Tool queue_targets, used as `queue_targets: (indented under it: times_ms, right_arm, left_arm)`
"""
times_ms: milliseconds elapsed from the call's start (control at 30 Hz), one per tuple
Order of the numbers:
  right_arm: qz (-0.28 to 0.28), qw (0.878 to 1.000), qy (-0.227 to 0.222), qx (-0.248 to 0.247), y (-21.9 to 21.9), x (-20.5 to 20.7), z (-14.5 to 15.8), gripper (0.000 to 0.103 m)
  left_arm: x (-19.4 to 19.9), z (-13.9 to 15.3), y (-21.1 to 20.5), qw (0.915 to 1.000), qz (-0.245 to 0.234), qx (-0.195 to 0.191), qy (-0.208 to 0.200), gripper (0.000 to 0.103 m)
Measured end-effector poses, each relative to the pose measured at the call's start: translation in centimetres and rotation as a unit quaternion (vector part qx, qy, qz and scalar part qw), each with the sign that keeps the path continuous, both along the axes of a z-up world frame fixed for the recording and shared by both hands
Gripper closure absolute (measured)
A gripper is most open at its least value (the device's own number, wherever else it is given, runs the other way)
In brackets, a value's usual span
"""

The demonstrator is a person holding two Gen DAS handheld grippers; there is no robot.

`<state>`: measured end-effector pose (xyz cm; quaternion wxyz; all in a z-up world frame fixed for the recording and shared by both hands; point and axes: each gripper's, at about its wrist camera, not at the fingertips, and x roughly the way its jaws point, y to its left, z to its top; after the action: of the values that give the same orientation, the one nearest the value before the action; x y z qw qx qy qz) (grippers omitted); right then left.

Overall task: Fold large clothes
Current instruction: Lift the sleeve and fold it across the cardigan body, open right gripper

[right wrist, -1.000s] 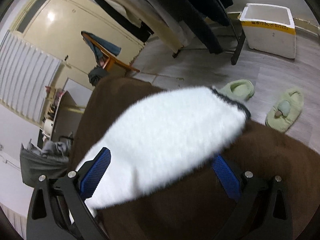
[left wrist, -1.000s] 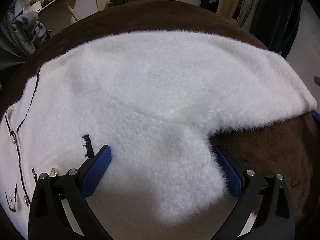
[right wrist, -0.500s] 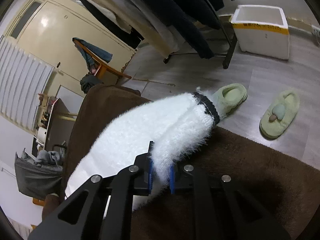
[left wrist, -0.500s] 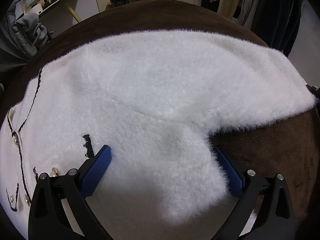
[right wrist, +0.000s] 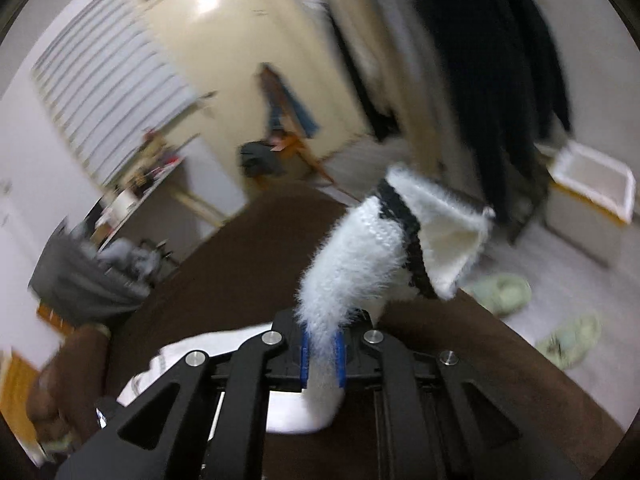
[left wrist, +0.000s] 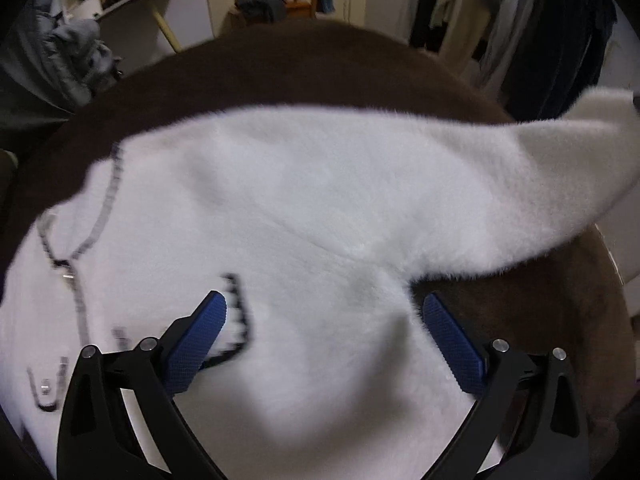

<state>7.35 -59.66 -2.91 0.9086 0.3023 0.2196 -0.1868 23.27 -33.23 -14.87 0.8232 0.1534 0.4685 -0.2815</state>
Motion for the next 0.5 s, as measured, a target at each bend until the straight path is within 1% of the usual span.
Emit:
queue_targets:
  times_ms: [33, 100, 200, 233, 300, 367, 500]
  right_arm:
    - [0.015, 1.000, -0.004, -0.011, 1.2, 0.8, 1.1, 0.093]
    - [0.054, 0.998, -0.015, -0.037, 4.6, 2.8, 3.8, 0.093]
    - [0.099, 0.993, -0.028, -0.058, 8.9, 5.0, 6.2, 0.093]
    - [0.118, 0.990, -0.029, -0.073, 11.2, 6.3, 7.1, 0.093]
    - [0.147, 0.985, -0.027, -0.088, 14.5, 8.1, 7.6, 0.093]
    - [0.173, 0.981, -0.025, -0.087, 17.1, 9.7, 7.6, 0.093]
    - [0.243, 0.967, -0.007, -0.082, 23.9, 12.4, 6.0, 0.093]
  left_arm:
    - [0.2, 1.2, 1.2, 1.0000, 0.008, -0.002, -0.006, 0.006]
    - [0.5, 2.4, 2.9, 0.9998, 0.017, 0.002, -0.013, 0.006]
    - [1.0, 4.4, 7.4, 0.9983, 0.048, 0.010, -0.030, 0.006]
    - [1.2, 4.8, 8.7, 0.9978, 0.057, 0.011, -0.031, 0.006]
    - [1.7, 5.3, 12.0, 0.9962, 0.080, 0.011, -0.030, 0.006]
    - [1.8, 5.7, 14.8, 0.9940, 0.103, 0.014, -0.034, 0.006]
    - [1.8, 5.7, 20.2, 0.9881, 0.147, 0.024, -0.038, 0.006]
